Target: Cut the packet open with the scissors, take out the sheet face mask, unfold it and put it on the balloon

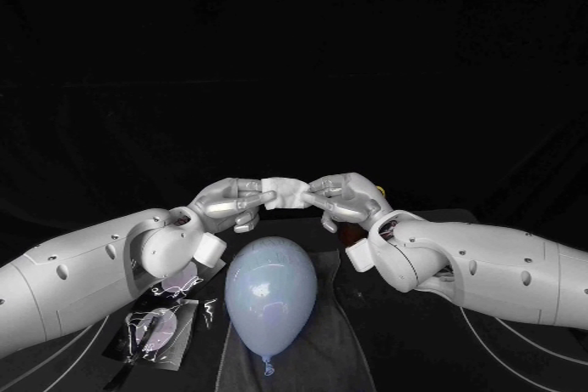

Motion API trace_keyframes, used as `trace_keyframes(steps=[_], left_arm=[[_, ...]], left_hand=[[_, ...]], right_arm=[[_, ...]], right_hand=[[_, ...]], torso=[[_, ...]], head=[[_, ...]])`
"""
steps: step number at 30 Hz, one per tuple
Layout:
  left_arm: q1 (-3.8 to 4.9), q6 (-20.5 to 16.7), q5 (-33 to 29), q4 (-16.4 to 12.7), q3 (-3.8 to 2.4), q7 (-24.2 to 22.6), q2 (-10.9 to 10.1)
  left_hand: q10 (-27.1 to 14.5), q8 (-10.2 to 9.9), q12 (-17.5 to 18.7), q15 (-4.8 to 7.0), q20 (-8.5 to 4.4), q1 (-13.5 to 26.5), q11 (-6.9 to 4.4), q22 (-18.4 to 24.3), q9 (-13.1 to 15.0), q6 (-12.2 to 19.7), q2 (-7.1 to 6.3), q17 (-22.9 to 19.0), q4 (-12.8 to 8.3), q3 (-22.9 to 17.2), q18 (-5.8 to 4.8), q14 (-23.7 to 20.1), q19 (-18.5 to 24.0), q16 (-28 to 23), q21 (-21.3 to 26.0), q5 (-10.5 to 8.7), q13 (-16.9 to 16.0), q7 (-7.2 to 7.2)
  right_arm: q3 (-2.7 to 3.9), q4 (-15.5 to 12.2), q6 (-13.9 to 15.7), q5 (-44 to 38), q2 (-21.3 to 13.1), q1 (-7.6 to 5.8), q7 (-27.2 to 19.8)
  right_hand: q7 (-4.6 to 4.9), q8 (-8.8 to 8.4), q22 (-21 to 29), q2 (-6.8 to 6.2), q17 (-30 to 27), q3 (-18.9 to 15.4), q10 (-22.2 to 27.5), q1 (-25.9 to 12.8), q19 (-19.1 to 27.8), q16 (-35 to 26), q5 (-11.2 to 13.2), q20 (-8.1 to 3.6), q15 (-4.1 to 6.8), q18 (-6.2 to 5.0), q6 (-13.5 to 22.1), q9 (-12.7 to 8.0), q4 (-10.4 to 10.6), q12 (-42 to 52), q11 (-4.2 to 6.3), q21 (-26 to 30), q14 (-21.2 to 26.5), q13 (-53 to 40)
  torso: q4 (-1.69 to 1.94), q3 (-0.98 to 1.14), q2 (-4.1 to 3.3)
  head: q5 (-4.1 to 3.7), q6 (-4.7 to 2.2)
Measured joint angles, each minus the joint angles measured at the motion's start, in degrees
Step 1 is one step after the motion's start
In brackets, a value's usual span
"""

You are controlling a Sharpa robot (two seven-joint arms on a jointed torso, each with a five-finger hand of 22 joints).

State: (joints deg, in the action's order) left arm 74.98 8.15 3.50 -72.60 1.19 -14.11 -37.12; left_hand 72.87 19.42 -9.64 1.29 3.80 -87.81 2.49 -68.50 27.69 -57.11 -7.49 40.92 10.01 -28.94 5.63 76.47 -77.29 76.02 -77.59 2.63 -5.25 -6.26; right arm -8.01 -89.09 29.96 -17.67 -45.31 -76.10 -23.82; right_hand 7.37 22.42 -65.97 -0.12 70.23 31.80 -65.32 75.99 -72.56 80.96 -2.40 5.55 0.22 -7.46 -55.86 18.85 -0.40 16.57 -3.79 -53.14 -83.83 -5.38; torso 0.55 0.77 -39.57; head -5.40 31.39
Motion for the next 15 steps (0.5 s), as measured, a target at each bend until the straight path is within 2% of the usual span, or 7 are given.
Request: trace_keyframes(steps=[6,15], left_arm=[[0.11,-0.6,0.4,0.1,0.00,0.3,0.0],[0.18,-1.5,1.6,0.1,0.01,1.1,-0.2]], left_hand=[[-0.2,0.0,0.0,0.00,0.00,0.0,0.19,0.0,0.0,0.0,0.00,0.0,0.0,0.0,0.00,0.0,0.0,0.0,0.0,0.00,0.0,0.01],[-0.4,0.0,0.0,-0.21,0.00,0.2,0.39,0.1,0.0,0.4,-0.23,0.2,-1.1,-1.1,-0.01,0.2,0.0,0.0,0.0,0.00,-0.2,-0.40]], right_arm=[[0.04,-1.2,-0.2,0.5,-0.6,0.00,-0.1],[0.25,-2.7,-0.9,1.1,-1.4,0.01,-0.1]], right_hand=[[0.01,0.00,0.0,0.07,0.0,0.4,0.0,-0.1,0.0,0.0,-0.1,0.00,0.00,0.03,0.0,0.0,-0.1,0.0,-0.01,-0.2,0.0,0.1],[-0.05,0.67,-0.3,0.37,0.1,0.9,-0.5,-0.4,-0.2,0.0,-0.3,-0.21,0.21,0.38,0.4,0.3,-0.2,0.0,0.11,-0.6,-0.2,0.1]], torso=[[0.03,-0.01,-0.01],[0.04,-0.03,-0.02]], head=[[0.06,0.05],[0.32,0.17]])
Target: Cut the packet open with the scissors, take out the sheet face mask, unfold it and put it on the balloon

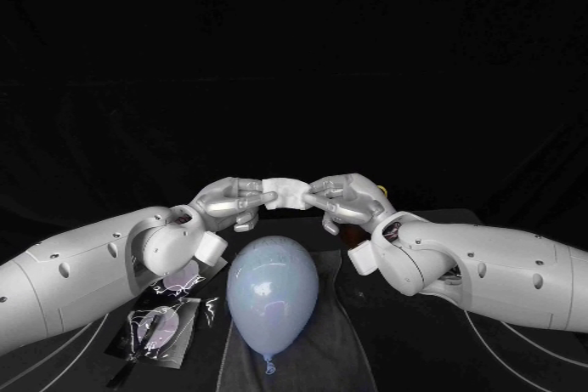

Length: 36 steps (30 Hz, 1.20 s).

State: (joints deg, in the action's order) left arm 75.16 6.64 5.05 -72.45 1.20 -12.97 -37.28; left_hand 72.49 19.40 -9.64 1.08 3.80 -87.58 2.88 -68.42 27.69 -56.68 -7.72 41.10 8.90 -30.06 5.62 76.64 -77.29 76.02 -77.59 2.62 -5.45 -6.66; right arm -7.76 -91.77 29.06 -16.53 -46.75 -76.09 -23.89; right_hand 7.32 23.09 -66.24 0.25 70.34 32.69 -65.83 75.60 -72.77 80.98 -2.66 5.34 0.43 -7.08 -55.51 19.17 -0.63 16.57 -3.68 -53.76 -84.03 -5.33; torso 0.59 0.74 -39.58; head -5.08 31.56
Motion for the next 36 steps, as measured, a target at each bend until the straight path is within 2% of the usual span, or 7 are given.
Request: trace_keyframes(steps=[4,24,27,30,31,32,36], left_arm=[[0.02,-0.3,0.7,0.1,0.00,0.4,-0.1],[0.05,-0.9,2.3,0.5,0.02,1.1,-0.2],[0.05,-0.9,2.4,0.5,0.02,1.2,-0.2],[0.05,-0.9,2.5,0.5,0.02,1.2,-0.2],[0.05,-0.9,2.5,0.5,0.02,1.2,-0.2],[0.05,-0.9,2.5,0.5,0.02,1.2,-0.2],[0.05,-0.9,2.5,0.5,0.02,1.3,-0.2]], left_hand=[[-0.2,0.0,0.0,-0.08,0.00,0.2,0.20,0.0,0.0,0.0,0.17,0.0,-0.1,-0.1,-0.33,-0.1,0.0,0.0,0.0,0.00,-0.1,0.00],[-0.2,0.0,0.0,-0.09,0.00,0.5,0.20,0.0,0.0,0.1,0.15,0.1,-0.5,-0.5,-0.37,-0.1,0.0,0.0,0.0,0.00,-0.2,0.11],[-0.2,0.0,0.0,-0.09,0.00,0.6,0.20,0.0,0.0,0.1,0.05,0.1,-0.5,-0.5,-0.37,-0.1,0.0,0.0,0.0,-0.01,-0.2,0.12],[-0.2,0.0,0.0,-0.09,0.00,0.6,0.22,0.0,0.0,0.1,0.07,0.1,-0.5,-0.6,-0.37,-0.1,0.0,0.0,0.0,-0.01,-0.2,0.10],[-0.5,0.0,0.0,-0.10,0.02,0.8,0.51,0.0,0.2,0.4,0.29,0.1,-0.6,-0.9,-0.38,-0.1,0.0,0.0,0.0,-0.03,-0.3,-0.18],[-1.0,0.0,0.0,-0.19,0.21,1.0,0.53,0.0,1.7,0.7,0.52,0.1,-0.4,-1.1,-0.37,-0.2,0.2,0.0,0.0,-0.12,-0.4,-0.30],[-1.0,0.0,0.0,-0.19,0.21,1.3,0.62,0.1,1.7,0.8,0.81,0.0,-0.5,-1.5,-0.37,-0.2,0.2,0.0,0.0,-0.16,-0.4,-0.37]], right_arm=[[0.11,-0.4,-0.4,0.2,-0.6,-0.01,0.0],[0.23,-0.8,-4.3,0.6,-1.3,-0.05,0.9],[0.23,-0.8,-4.8,0.6,-1.2,-0.05,1.1],[0.23,-0.7,-5.2,0.5,-1.2,-0.05,1.3],[0.23,-0.7,-5.2,0.5,-1.2,-0.05,1.3],[0.23,-0.7,-5.2,0.5,-1.2,-0.05,1.3],[0.23,-0.7,-5.3,0.4,-1.2,-0.05,1.4]], right_hand=[[0.04,0.12,-0.1,0.06,0.1,0.2,0.0,-0.1,0.0,0.0,0.0,0.00,0.00,0.02,0.1,0.0,-0.2,0.0,0.00,0.0,0.0,0.0],[0.25,0.40,-0.3,0.22,0.0,1.4,0.0,-0.9,0.0,0.1,0.1,0.00,0.00,0.07,0.7,0.2,-0.5,0.0,-0.04,-0.3,0.0,0.2],[0.52,0.42,-0.2,0.66,-0.1,1.9,0.5,-1.3,0.0,0.1,0.2,0.00,-0.01,0.10,1.2,1.3,-0.4,-0.3,-0.54,-0.3,0.0,0.3],[0.54,0.42,-0.2,0.69,-0.1,2.1,0.5,-1.6,0.0,0.1,0.2,0.00,-0.01,0.11,1.2,1.3,-0.5,-0.3,-0.54,-0.3,0.0,0.3],[0.54,0.42,-0.2,0.67,-0.1,2.1,0.5,-1.6,0.0,0.1,0.2,0.01,-0.01,0.11,1.2,1.3,-0.5,-0.3,-0.54,-0.3,0.0,0.3],[0.47,0.42,-0.2,0.72,-0.1,2.1,0.5,-1.7,0.0,0.1,0.2,0.00,-0.01,0.12,1.3,1.6,-0.5,-0.3,-0.54,-0.3,0.0,0.4],[0.48,0.42,-0.4,0.72,-0.1,2.4,0.5,-1.7,0.0,0.1,0.3,0.01,-0.01,0.14,1.3,1.6,-0.8,-0.3,-0.54,-0.3,0.0,0.4]], torso=[[0.01,-0.01,0.00],[0.00,-0.04,0.01],[0.00,-0.04,-0.02],[0.01,-0.04,-0.02],[0.02,-0.04,-0.02],[0.02,-0.04,-0.02],[0.02,-0.04,0.01]], head=[[0.11,0.01],[0.38,0.11],[0.37,0.18],[0.36,0.24],[0.36,0.26],[0.36,0.27],[0.40,0.27]])
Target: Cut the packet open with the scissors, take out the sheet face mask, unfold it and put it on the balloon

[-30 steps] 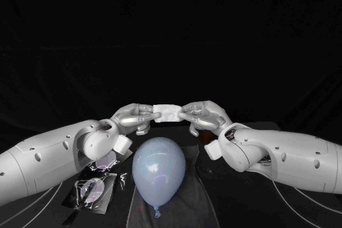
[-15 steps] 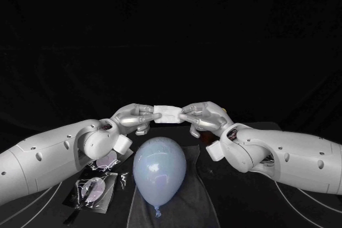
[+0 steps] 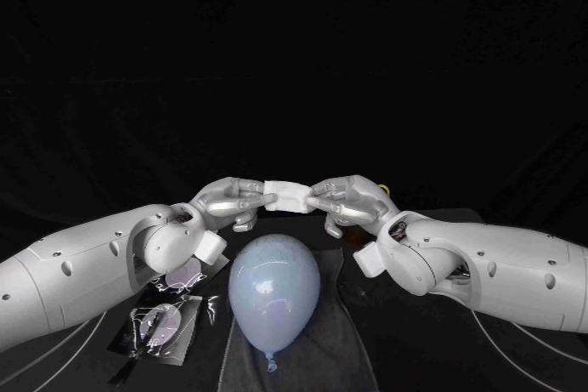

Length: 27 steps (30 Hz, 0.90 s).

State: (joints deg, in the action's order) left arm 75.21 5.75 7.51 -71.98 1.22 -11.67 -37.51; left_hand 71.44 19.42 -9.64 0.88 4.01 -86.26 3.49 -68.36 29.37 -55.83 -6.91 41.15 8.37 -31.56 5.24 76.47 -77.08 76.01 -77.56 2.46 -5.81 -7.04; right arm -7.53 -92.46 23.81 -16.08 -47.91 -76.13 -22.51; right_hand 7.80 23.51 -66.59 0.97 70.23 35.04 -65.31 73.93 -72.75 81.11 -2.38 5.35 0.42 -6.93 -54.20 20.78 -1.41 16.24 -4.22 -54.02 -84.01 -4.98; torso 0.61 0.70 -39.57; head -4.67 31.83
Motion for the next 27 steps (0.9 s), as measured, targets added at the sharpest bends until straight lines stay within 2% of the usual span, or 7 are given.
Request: trace_keyframes(steps=[7,9,19,21,22,25,27], left_arm=[[0.00,0.1,0.0,0.0,0.00,0.1,0.0],[0.00,0.1,0.0,0.0,0.00,0.1,0.0],[0.01,0.1,0.0,0.0,0.00,0.3,-0.1],[0.01,0.1,0.0,0.0,0.00,0.3,-0.1],[0.01,0.1,0.0,0.0,0.00,0.3,-0.1],[0.01,0.2,0.0,0.0,0.00,0.3,-0.1],[0.01,0.2,0.0,0.0,0.00,0.4,-0.1]], left_hand=[[0.0,0.0,0.0,0.00,0.00,0.2,0.03,0.1,0.0,0.1,0.16,0.0,-0.2,-0.2,0.00,0.0,0.0,0.0,0.0,0.16,0.0,0.06],[-0.2,-0.2,0.0,-0.01,0.00,0.4,0.20,0.1,1.2,0.4,0.38,0.0,-0.2,-0.2,-0.01,0.0,0.0,0.0,0.0,0.16,-0.1,-0.03],[-0.4,-0.3,0.0,-0.02,0.20,0.4,0.00,0.2,2.2,0.5,0.44,0.0,-0.1,-0.4,-0.01,0.0,0.2,0.0,0.0,0.16,-0.1,0.07],[-0.4,-0.4,0.0,-0.02,0.20,0.4,0.00,0.2,2.2,0.5,0.44,0.0,-0.1,-0.4,-0.01,0.0,0.2,0.0,0.0,0.16,-0.1,0.08],[-0.4,-0.4,0.0,-0.02,0.20,0.4,0.00,0.2,2.2,0.5,0.44,0.0,-0.1,-0.4,-0.01,0.0,0.2,0.0,0.0,0.16,-0.1,0.08],[-0.4,-0.4,0.0,-0.03,0.20,0.4,0.00,0.2,2.2,0.6,0.44,-0.1,-0.1,-0.4,-0.01,0.0,0.2,0.0,0.0,0.16,-0.1,0.16],[-0.4,-0.4,0.0,-0.03,0.20,0.4,0.00,0.2,2.2,0.6,0.44,-0.1,-0.1,-0.4,-0.01,0.0,0.2,0.0,0.0,0.16,-0.1,0.16]], right_arm=[[0.00,0.0,0.0,0.0,0.0,0.00,0.0],[0.00,0.0,0.0,0.0,0.0,0.00,0.0],[0.00,0.0,-0.4,0.2,0.0,0.00,-0.1],[0.00,0.0,-0.6,0.3,0.0,0.00,-0.2],[0.00,0.0,-0.7,0.4,0.0,0.00,-0.2],[0.00,0.0,-0.9,0.6,0.0,0.00,-0.2],[0.00,0.0,-1.0,0.8,0.0,0.00,-0.3]], right_hand=[[0.28,-0.02,0.0,0.01,0.1,0.2,0.0,-0.3,0.0,0.0,-0.3,0.00,0.00,0.32,0.3,0.0,0.1,-0.3,0.00,0.0,0.0,0.0],[0.46,-0.02,0.0,0.33,0.1,0.6,0.4,-0.6,0.0,0.0,-0.3,0.01,0.00,0.33,0.7,0.1,0.2,-0.4,-0.38,0.0,0.0,0.1],[1.58,-0.03,0.0,1.51,0.0,2.4,2.7,-1.8,0.1,0.0,-0.3,0.53,-0.84,0.36,2.9,0.2,0.2,-1.8,-1.42,0.0,0.0,0.7],[1.77,-0.24,0.0,1.51,-0.1,2.8,2.9,-1.8,0.0,0.0,-0.3,0.65,-0.84,0.36,3.0,0.2,0.2,-1.8,-1.44,0.0,0.0,0.8],[1.96,-0.55,0.0,1.51,-0.1,3.3,3.6,-1.8,0.2,0.0,-0.3,1.06,-1.21,0.37,3.8,0.2,0.0,-2.2,-1.67,0.0,0.0,0.9],[2.50,-1.21,0.0,1.76,-0.2,4.0,4.4,-2.0,0.3,0.0,-0.3,1.15,-1.57,0.38,5.0,0.1,-0.4,-2.3,-2.09,0.0,0.1,1.0],[2.90,-1.58,0.0,1.24,-0.1,3.8,4.8,-2.8,0.2,0.2,-0.6,1.48,-1.68,0.38,5.6,-0.2,-1.0,-2.6,-2.54,0.0,0.0,1.0]], torso=[[-0.04,0.02,0.01],[-0.04,0.03,0.01],[-0.05,0.03,0.00],[-0.05,0.03,0.00],[-0.05,0.03,0.01],[-0.05,0.03,0.01],[-0.05,0.03,0.01]], head=[[-0.04,-0.09],[-0.04,-0.09],[-0.29,-0.09],[-0.32,-0.11],[-0.35,-0.12],[-0.38,-0.14],[-0.42,-0.18]])
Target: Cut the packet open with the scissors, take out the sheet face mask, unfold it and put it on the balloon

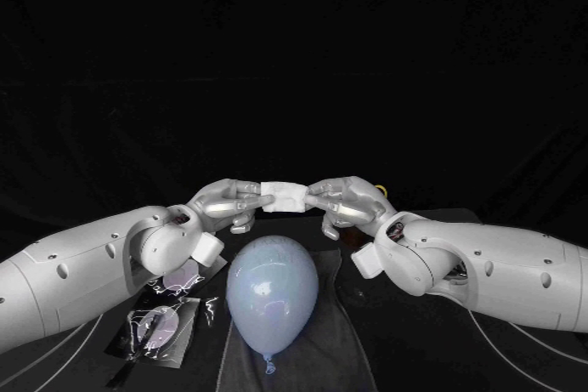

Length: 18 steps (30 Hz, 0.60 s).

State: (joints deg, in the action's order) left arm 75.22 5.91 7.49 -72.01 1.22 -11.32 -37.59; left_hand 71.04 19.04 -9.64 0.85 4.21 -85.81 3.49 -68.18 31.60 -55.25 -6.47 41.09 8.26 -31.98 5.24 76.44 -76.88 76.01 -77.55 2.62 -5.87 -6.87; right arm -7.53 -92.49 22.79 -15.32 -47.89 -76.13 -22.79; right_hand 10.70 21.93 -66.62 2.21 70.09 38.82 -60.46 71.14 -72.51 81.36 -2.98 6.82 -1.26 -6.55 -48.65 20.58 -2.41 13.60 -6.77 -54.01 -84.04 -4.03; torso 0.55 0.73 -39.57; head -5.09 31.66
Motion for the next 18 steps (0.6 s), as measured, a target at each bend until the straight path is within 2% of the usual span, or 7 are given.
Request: trace_keyframes(steps=[3,5,18], left_arm=[[0.00,0.0,0.0,0.0,0.00,0.0,0.0],[0.00,0.0,0.0,0.0,0.00,0.0,0.0],[0.00,0.2,0.0,0.0,0.00,0.1,-0.1]], left_hand=[[0.0,-0.1,0.0,0.00,0.00,0.0,0.00,0.0,0.3,0.0,0.00,0.0,0.0,0.0,0.00,0.0,0.0,0.0,0.0,0.00,0.0,0.01],[0.0,-0.1,0.0,0.00,0.00,0.0,0.00,0.0,0.3,0.0,-0.01,0.0,0.0,0.0,0.00,0.0,0.0,0.0,0.0,0.00,0.0,0.01],[0.0,0.2,0.0,-0.08,0.00,0.0,0.00,-0.1,0.3,-0.1,-0.04,0.1,-0.2,-0.2,-0.01,-0.1,0.0,0.0,0.0,-0.12,-0.1,-0.11]], right_arm=[[0.00,0.0,-0.1,0.3,0.0,0.00,-0.1],[0.00,0.0,-0.1,0.4,0.0,0.00,-0.1],[0.00,0.6,0.1,1.1,0.0,0.00,-0.2]], right_hand=[[0.36,-0.23,0.0,-1.42,0.0,-0.6,0.2,-0.3,0.2,0.0,0.0,0.18,-0.39,0.01,0.4,-0.2,-0.7,0.0,-0.24,0.0,0.0,0.0],[0.54,-0.29,0.0,-1.73,0.0,-0.7,0.3,-0.6,0.2,0.0,0.0,0.19,-0.39,0.01,0.5,-0.2,-0.8,0.0,-0.30,0.0,0.0,0.0],[0.91,-1.10,0.1,-2.53,-0.3,-1.5,1.1,-1.3,0.4,0.0,0.0,0.79,-0.79,0.04,1.4,-0.7,-1.2,0.0,-0.70,0.0,0.0,-0.1]], torso=[[0.01,0.00,0.00],[0.02,0.00,0.00],[0.03,-0.02,-0.01]], head=[[-0.01,-0.02],[-0.04,-0.03],[-0.08,0.13]])
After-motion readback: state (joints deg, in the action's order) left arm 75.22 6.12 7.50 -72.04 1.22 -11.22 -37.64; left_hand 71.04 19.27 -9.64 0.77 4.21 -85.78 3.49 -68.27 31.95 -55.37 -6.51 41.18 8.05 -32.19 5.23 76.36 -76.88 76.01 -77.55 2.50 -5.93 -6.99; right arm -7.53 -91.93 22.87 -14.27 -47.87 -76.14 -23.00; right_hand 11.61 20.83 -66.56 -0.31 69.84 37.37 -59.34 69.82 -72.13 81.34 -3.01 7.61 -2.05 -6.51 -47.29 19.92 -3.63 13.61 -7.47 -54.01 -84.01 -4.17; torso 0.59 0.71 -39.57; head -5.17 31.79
